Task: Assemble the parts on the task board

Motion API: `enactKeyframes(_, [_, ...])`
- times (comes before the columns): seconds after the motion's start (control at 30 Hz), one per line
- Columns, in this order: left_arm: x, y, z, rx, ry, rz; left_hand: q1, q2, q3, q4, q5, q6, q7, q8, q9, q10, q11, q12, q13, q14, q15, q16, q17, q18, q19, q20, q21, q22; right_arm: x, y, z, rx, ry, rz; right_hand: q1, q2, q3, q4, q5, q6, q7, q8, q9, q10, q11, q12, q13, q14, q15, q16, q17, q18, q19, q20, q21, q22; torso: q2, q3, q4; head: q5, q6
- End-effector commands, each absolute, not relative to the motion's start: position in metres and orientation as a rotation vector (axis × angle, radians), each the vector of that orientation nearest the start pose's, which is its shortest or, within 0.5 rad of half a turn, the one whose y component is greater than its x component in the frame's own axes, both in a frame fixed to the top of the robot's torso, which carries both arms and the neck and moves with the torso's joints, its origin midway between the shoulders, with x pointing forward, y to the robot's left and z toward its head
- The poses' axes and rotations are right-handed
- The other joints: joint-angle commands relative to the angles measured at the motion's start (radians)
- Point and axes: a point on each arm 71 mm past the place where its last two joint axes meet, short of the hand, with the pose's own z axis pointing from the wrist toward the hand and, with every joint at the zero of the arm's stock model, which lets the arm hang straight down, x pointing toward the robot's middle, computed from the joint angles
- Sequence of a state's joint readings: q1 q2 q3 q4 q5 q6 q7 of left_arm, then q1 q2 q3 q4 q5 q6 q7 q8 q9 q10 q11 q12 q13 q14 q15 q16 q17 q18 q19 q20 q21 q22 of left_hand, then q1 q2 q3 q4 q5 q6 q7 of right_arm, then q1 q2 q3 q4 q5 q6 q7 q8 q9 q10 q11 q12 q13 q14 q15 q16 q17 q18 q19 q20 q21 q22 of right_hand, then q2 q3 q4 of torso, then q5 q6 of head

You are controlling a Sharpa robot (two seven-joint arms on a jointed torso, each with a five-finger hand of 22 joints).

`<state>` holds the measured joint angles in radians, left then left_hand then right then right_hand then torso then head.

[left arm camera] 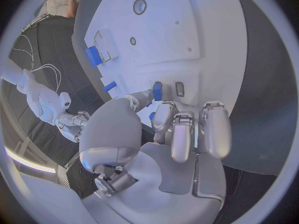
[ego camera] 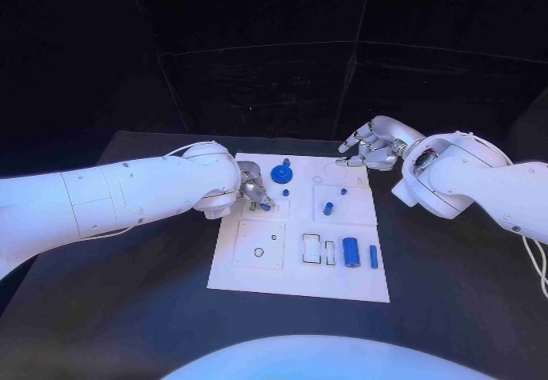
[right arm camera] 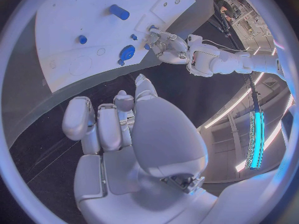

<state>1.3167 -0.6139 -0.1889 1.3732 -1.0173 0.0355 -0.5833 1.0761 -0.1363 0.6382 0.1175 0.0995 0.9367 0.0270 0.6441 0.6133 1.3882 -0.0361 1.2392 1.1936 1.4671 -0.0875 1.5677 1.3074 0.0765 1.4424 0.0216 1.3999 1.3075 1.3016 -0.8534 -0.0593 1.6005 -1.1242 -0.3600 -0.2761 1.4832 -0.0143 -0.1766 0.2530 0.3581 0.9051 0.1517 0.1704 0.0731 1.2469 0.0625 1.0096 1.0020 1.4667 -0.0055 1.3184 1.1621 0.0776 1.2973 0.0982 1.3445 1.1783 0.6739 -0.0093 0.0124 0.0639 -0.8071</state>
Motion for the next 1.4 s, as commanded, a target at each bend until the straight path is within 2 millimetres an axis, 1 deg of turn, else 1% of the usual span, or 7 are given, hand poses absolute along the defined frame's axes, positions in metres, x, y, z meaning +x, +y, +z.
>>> enactKeyframes(0.03, [0.5013, 0.1534, -0.2296, -0.160, 2.323, -0.314, -0.013, 0.001, -0.009, 0.001, -0.001, 0.007, -0.001, 0.007, -0.002, 0.003, -0.006, 0.001, 0.002, 0.104, -0.007, 0.003, 0.263, -0.019, 0.007, -0.003, 0.005, 0.022, 0.4900, -0.1956, -0.1439, 0.224, 1.717, 0.703, -0.007, 0.006, -0.004, 0.003, 0.004, -0.002, -0.002, 0.005, -0.001, -0.007, -0.001, -0.004, -0.002, 0.020, -0.008, -0.005, -0.003, 0.012, -0.005, 0.000, -0.004, -0.002, 0.000, -0.0001, 0.0003, 0.001, -0.001])
enactKeyframes(0.33, [0.5014, 0.1536, -0.2295, -0.162, 2.323, -0.311, -0.048, -0.008, -0.052, 0.020, -0.003, 0.018, -0.004, 0.013, -0.010, 0.009, -0.008, 0.007, 0.006, 0.104, -0.010, 0.003, 0.263, -0.021, 0.013, -0.006, 0.011, 0.034, 0.4902, -0.1956, -0.1440, 0.225, 1.718, 0.702, -0.008, 0.006, -0.004, 0.004, 0.004, -0.002, -0.002, 0.005, -0.001, -0.008, -0.001, -0.004, -0.002, 0.019, -0.008, -0.009, -0.009, 0.013, -0.008, 0.000, -0.006, -0.007, 0.000, -0.0001, 0.0012, 0.000, -0.002])
enactKeyframes(0.6, [0.5016, 0.1525, -0.2294, -0.162, 2.322, -0.311, -0.078, 0.003, -0.097, 0.050, -0.004, 0.026, -0.004, 0.017, -0.019, 0.015, -0.009, 0.015, 0.013, 0.104, -0.011, 0.003, 0.263, -0.023, 0.018, -0.007, 0.016, 0.043, 0.4903, -0.1954, -0.1442, 0.224, 1.720, 0.702, -0.009, 0.006, -0.005, 0.006, 0.004, -0.002, -0.002, 0.005, -0.001, -0.005, -0.001, 0.002, 0.004, 0.020, -0.008, -0.004, -0.001, 0.013, -0.007, 0.000, -0.006, -0.006, 0.000, -0.0001, 0.0005, -0.001, -0.002])
enactKeyframes(0.87, [0.5032, 0.1529, -0.2292, -0.167, 2.317, -0.308, -0.090, 0.009, -0.128, 0.065, -0.004, 0.029, -0.005, 0.019, -0.025, 0.017, -0.009, 0.019, 0.016, 0.104, -0.012, 0.003, 0.263, -0.024, 0.020, -0.008, 0.018, 0.048, 0.4904, -0.1952, -0.1441, 0.225, 1.719, 0.702, -0.010, 0.006, -0.007, 0.008, 0.004, -0.002, -0.002, 0.006, -0.001, -0.007, -0.001, -0.001, 0.000, 0.019, -0.008, -0.008, -0.005, 0.014, -0.009, 0.000, -0.008, -0.008, 0.000, 0.0002, 0.0010, -0.003, 0.000])
enactKeyframes(1.07, [0.5040, 0.1524, -0.2291, -0.166, 2.318, -0.305, -0.106, 0.010, -0.172, 0.084, -0.005, 0.033, -0.005, 0.022, -0.031, 0.019, -0.009, 0.021, 0.019, 0.104, -0.011, 0.003, 0.263, -0.025, 0.022, -0.008, 0.020, 0.052, 0.4904, -0.1954, -0.1441, 0.225, 1.719, 0.701, -0.019, 0.008, -0.015, 0.022, 0.001, -0.003, -0.002, 0.008, -0.001, -0.009, -0.001, -0.001, -0.001, 0.019, -0.008, -0.013, -0.009, 0.014, -0.011, 0.000, -0.012, -0.012, 0.000, 0.0005, 0.0007, -0.003, -0.001])
enactKeyframes(1.27, [0.5040, 0.1522, -0.2290, -0.165, 2.318, -0.307, -0.124, 0.004, -0.253, 0.112, -0.006, 0.036, -0.006, 0.026, -0.039, 0.021, -0.011, 0.025, 0.022, 0.104, -0.012, 0.003, 0.263, -0.026, 0.023, -0.009, 0.021, 0.056, 0.4905, -0.1958, -0.1440, 0.227, 1.717, 0.700, -0.039, 0.013, -0.035, 0.036, -0.052, -0.006, -0.002, 0.013, -0.002, -0.009, 0.000, 0.004, 0.000, 0.019, -0.007, -0.020, -0.013, 0.015, -0.011, 0.001, -0.017, -0.016, 0.000, 0.0003, 0.0012, -0.004, -0.001])
enactKeyframes(1.4, [0.5039, 0.1521, -0.2287, -0.167, 2.314, -0.310, -0.130, 0.005, -0.327, 0.141, -0.007, 0.038, -0.009, 0.030, -0.046, 0.023, -0.013, 0.028, 0.025, 0.104, -0.014, 0.003, 0.263, -0.027, 0.025, -0.011, 0.023, 0.062, 0.4907, -0.1960, -0.1440, 0.227, 1.716, 0.700, -0.049, 0.016, -0.043, 0.037, -0.069, -0.007, -0.001, 0.015, -0.002, -0.010, 0.000, 0.007, 0.000, 0.019, -0.007, -0.023, -0.015, 0.015, -0.011, 0.001, -0.020, -0.018, 0.000, 0.0006, 0.0018, -0.005, -0.001])
